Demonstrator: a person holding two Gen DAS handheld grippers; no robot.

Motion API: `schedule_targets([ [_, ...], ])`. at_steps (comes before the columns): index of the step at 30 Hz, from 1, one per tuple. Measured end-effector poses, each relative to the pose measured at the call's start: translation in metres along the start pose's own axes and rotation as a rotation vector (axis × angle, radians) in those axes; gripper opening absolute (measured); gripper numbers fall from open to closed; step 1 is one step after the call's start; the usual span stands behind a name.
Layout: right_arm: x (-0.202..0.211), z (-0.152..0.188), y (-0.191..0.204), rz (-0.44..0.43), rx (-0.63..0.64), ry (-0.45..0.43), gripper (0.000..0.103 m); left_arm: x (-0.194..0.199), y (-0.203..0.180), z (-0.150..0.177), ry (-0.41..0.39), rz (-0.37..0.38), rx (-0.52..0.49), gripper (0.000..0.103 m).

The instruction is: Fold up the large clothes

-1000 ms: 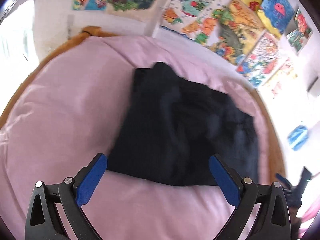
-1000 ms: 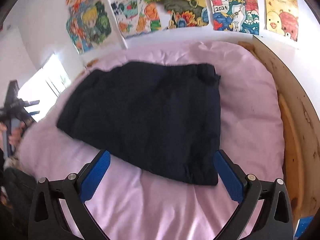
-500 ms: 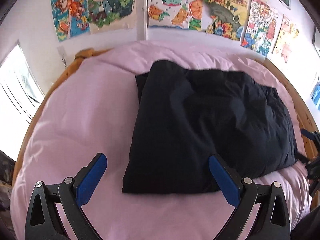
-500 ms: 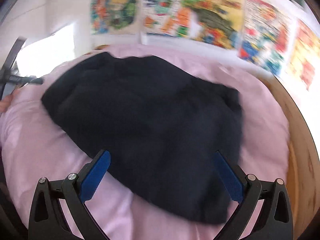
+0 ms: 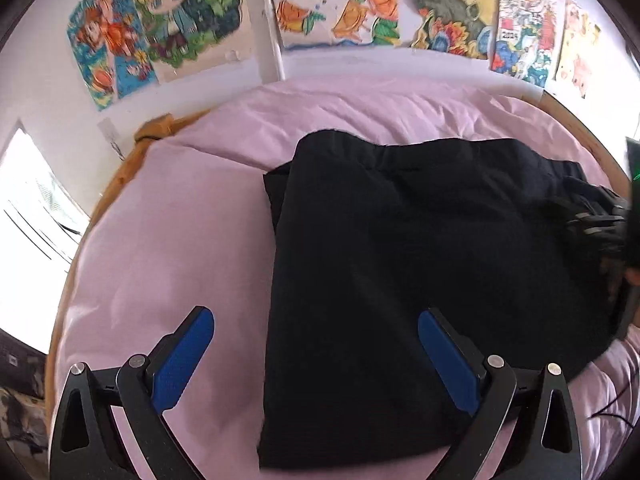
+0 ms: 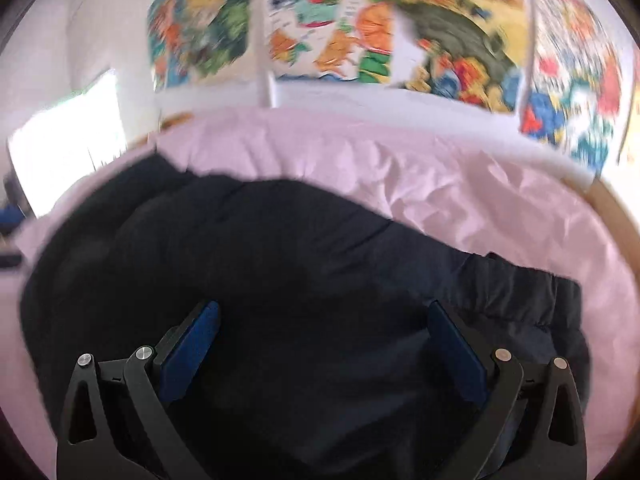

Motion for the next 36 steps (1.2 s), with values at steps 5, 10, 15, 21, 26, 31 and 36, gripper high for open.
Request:
schedule_targets([
  [5, 0.049, 0.010, -0.053, -0.042, -0.061, -0.027, 0.101, -0.035, 0.015, -0.012, 0.047, 0.098, 0.069, 0.103],
  [10, 0.076, 0.041, -0.130, 0.003, -0.179, 0.043, 0.101, -0.060, 0.008, -0.009, 0.086, 0.192, 0.056, 0.103],
  [15, 0.046, 0.086, -0.186, -0.214, -0.422, 0.093, 0.102, -0.081, 0.017, 0.001, 0.153, 0.322, 0.141, 0.103],
  [21, -0.006, 0.112, -0.192, -0.410, -0.489, 0.132, 0.102, -0.111, 0.020, 0.006, 0.225, 0.450, 0.175, 0.103],
  [26, -0.016, 0.125, -0.184, -0.465, -0.515, 0.111, 0.102, -0.124, 0.010, 0.017, 0.354, 0.539, 0.167, 0.103],
  [31, -0.009, 0.121, -0.182, -0.454, -0.505, 0.098, 0.098, -0.118, -0.001, 0.022, 0.371, 0.567, 0.189, 0.102],
  [36, -0.004, 0.119, -0.182, -0.490, -0.548, 0.102, 0.077, -0.097, -0.009, 0.020, 0.362, 0.511, 0.193, 0.067],
])
Point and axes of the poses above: each gripper's, at about its wrist camera, not at the fingertips, and x roughly against the way its jaws point, y to its left, z to its underside, the point moved 2 cm from there along -x, roughly the way its jaws point, and after that the axes turned 7 degrees about -z, right-handed, at the moved point
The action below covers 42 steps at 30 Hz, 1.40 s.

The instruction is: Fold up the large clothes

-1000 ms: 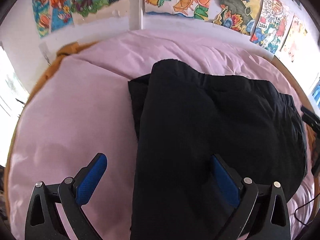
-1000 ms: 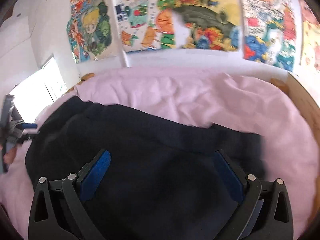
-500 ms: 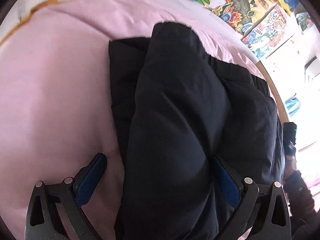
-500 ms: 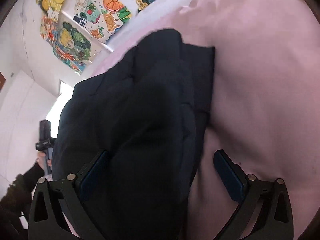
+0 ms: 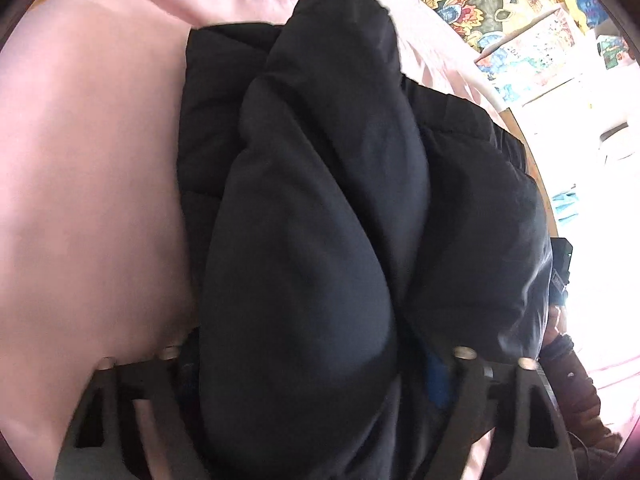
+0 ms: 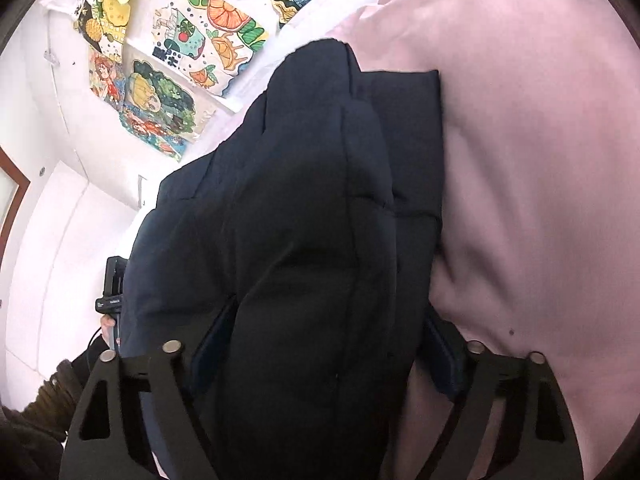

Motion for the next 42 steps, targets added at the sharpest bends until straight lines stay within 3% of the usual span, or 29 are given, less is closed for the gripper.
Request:
schedule_targets([
  [3, 0.001, 0.007, 0.000, -0.001, -0.017, -0.017, 0.065, 0.012, -0.021, 0.006, -0.023, -0.090, -0.015, 0.046],
  [6, 0.003, 0.009, 0.015, 0.043, -0.015, -0.034, 0.050, 0.025, -0.042, 0.014, -0.037, -0.180, 0.043, 0.031],
  [10, 0.011, 0.004, 0.041, 0.151, -0.013, -0.032, 0.035, 0.049, -0.065, 0.025, -0.088, -0.265, 0.066, 0.021],
  [14, 0.025, 0.004, 0.073, 0.211, -0.025, -0.057, 0.022, 0.079, -0.088, 0.043, -0.140, -0.269, 0.061, 0.018],
  [21, 0.081, 0.022, 0.146, 0.238, 0.055, -0.062, 0.022, 0.134, -0.094, 0.090, -0.139, -0.184, 0.062, 0.018],
  [27, 0.138, 0.063, 0.205, 0.279, 0.138, -0.048, 0.021, 0.194, -0.118, 0.149, -0.154, -0.212, -0.048, 0.018],
  [33, 0.176, 0.111, 0.223, 0.260, 0.138, -0.067, 0.021, 0.239, -0.131, 0.203, -0.171, -0.213, -0.082, 0.018],
  [38, 0.172, 0.142, 0.223, 0.265, 0.141, -0.060, 0.021, 0.234, -0.132, 0.222, -0.185, -0.250, -0.103, 0.018],
  [42, 0.153, 0.157, 0.206, 0.312, 0.143, -0.060, 0.022, 0.193, -0.105, 0.213, -0.199, -0.258, -0.054, 0.019],
])
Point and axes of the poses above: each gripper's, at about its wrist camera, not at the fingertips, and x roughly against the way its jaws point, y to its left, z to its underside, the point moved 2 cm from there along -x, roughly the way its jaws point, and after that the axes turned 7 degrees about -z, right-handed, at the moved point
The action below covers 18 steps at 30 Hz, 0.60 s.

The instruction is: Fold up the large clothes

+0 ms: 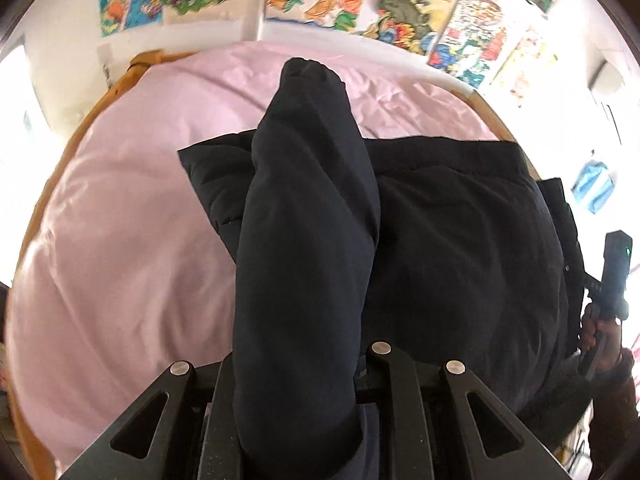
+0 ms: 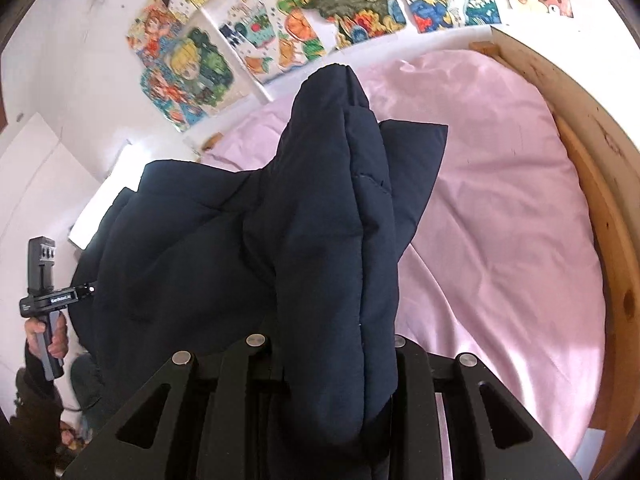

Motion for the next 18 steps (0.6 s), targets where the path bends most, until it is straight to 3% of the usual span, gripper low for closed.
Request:
schedule_targets([
  [5, -0.025, 0.014, -0.030, 0.035, -0.083, -0.008, 0.032, -0.026, 0.027, 0.008, -0.024, 0.088, 0.157, 0.025],
  [7, -0.027, 0.017, -0.039, 0.044, -0.119, -0.014, 0.040, -0.023, 0.030, 0.007, -0.037, 0.103, 0.163, 0.030],
  [10, -0.030, 0.019, -0.043, 0.072, -0.140, -0.015, 0.050, -0.017, 0.034, 0.018, -0.042, 0.092, 0.183, 0.043],
  [15, -0.030, 0.026, -0.039, 0.144, -0.133, -0.042, 0.074, -0.019, 0.054, 0.024, -0.069, 0.040, 0.257, 0.074],
  [16, -0.028, 0.027, -0.039, 0.163, -0.125, -0.051, 0.081, -0.017, 0.059, 0.026, -0.087, 0.024, 0.268, 0.076],
  [18, -0.022, 0.025, -0.037, 0.189, -0.098, -0.071, 0.084, -0.012, 0.065, 0.027, -0.133, 0.001, 0.280, 0.081],
])
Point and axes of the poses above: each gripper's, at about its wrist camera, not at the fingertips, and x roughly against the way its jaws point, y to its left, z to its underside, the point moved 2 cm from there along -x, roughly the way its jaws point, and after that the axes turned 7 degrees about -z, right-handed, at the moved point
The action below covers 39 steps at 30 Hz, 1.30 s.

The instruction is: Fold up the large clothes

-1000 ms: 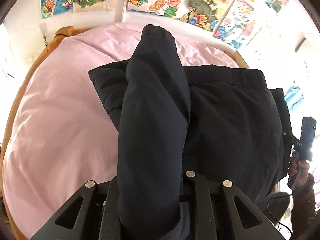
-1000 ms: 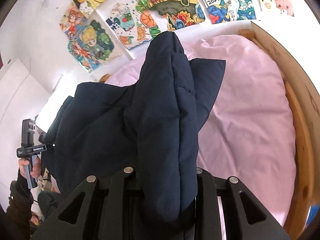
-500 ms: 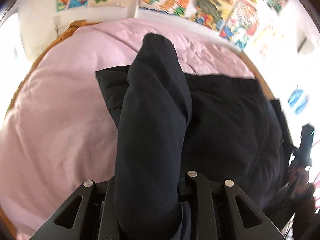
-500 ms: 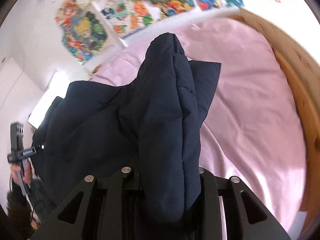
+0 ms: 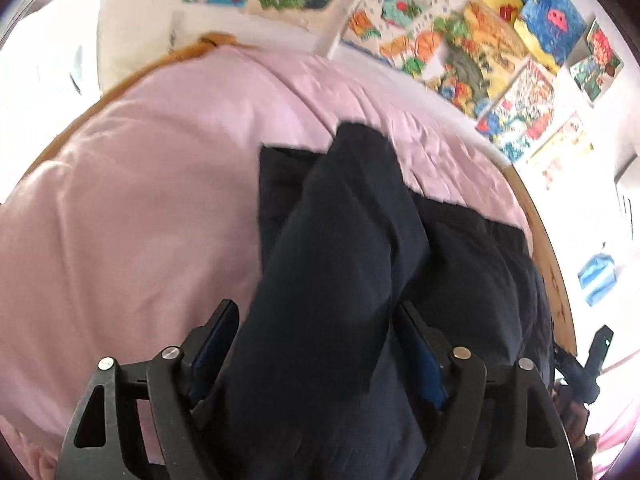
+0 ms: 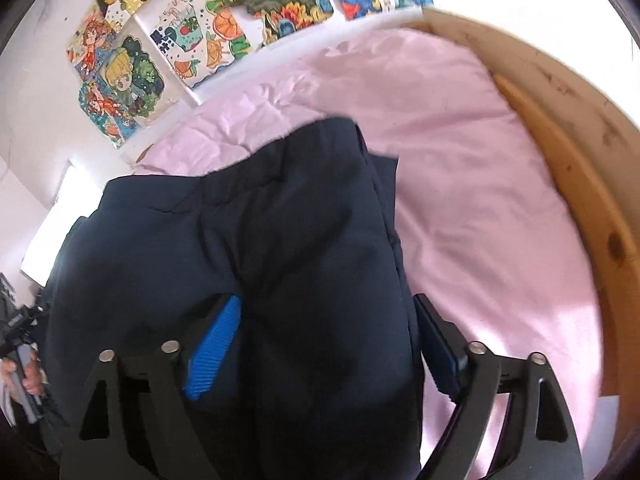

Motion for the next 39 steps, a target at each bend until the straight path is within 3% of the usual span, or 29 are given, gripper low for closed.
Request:
schedule_targets([
  [3, 0.010, -0.002, 0.005, 0.044, 0.029, -0.036, 0.093, 0.015, 0.006, 0.003, -0.107, -0.050, 0.008, 0.091],
  [9, 0.040, 0.008, 0.027, 0.219, 0.184, -0.187, 0.100, 0.046, 0.000, 0.014, -0.342, -0.129, -0.006, 0.099],
  [15, 0.082, 0.025, 0.052, 0.249, 0.198, -0.339, 0.101, 0.080, -0.028, 0.039, -0.504, -0.166, -0.132, 0.102],
  [19, 0.118, 0.045, 0.070, 0.217, 0.218, -0.415, 0.101, 0.103, -0.050, 0.064, -0.535, -0.162, -0.244, 0.103],
  [23, 0.151, 0.071, 0.092, 0.175, 0.234, -0.465, 0.101, 0.119, -0.073, 0.093, -0.499, -0.124, -0.344, 0.103],
  [26, 0.165, 0.088, 0.106, 0.192, 0.251, -0.461, 0.101, 0.130, -0.081, 0.119, -0.482, -0.111, -0.382, 0.103],
  [32, 0.190, 0.124, 0.134, 0.183, 0.313, -0.480, 0.101, 0.150, -0.083, 0.157, -0.482, -0.086, -0.386, 0.103],
  [39, 0.216, 0.168, 0.157, 0.166, 0.351, -0.545, 0.101, 0.174, -0.063, 0.174, -0.500, -0.096, -0.323, 0.103],
])
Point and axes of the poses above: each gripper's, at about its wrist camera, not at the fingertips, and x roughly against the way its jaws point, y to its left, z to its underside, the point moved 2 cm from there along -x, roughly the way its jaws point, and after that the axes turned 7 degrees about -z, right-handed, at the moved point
